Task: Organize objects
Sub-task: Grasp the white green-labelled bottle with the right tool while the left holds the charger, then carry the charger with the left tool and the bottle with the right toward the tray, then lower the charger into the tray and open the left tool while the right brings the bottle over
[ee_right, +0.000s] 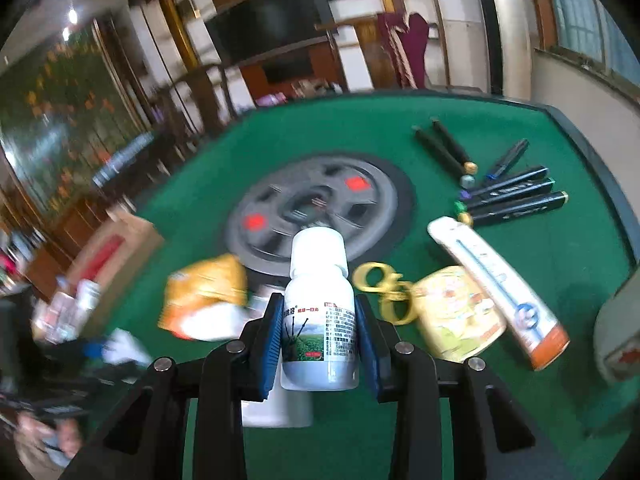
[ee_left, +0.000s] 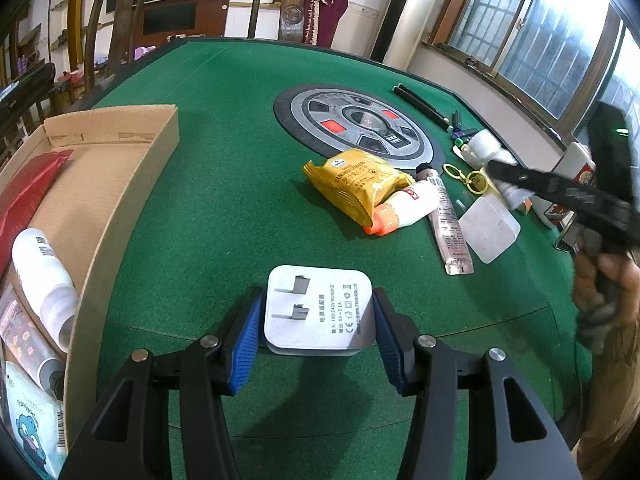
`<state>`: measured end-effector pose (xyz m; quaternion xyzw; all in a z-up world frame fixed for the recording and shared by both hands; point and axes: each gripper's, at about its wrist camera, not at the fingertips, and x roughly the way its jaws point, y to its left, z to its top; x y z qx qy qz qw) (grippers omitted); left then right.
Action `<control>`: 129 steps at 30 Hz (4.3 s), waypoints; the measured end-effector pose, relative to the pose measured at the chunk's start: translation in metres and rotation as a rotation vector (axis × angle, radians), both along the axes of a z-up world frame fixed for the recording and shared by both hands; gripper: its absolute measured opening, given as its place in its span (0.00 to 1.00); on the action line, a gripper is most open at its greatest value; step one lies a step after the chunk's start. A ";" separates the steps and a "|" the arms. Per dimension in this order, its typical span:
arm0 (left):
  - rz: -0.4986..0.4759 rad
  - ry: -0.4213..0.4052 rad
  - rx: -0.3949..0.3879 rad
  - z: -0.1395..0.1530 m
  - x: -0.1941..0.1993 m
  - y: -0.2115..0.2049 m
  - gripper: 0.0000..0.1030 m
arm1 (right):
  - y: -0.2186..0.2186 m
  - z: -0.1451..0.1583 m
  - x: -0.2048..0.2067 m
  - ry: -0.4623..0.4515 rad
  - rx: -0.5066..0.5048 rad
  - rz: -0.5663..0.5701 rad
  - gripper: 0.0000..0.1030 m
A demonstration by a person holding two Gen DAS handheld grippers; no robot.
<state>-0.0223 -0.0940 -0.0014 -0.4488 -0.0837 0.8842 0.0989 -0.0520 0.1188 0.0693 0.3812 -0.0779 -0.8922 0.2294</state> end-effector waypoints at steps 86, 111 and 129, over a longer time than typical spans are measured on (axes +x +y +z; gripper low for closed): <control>0.167 -0.021 -0.294 0.026 0.019 -0.146 0.48 | -0.140 -0.024 0.067 -0.006 -0.010 0.296 0.36; 0.097 -0.029 -0.241 0.019 0.020 -0.151 0.48 | -0.310 -0.003 -0.010 0.007 0.034 0.583 0.36; 0.109 -0.042 -0.207 0.018 0.023 -0.165 0.50 | -0.361 -0.047 -0.014 -0.028 0.155 0.695 0.38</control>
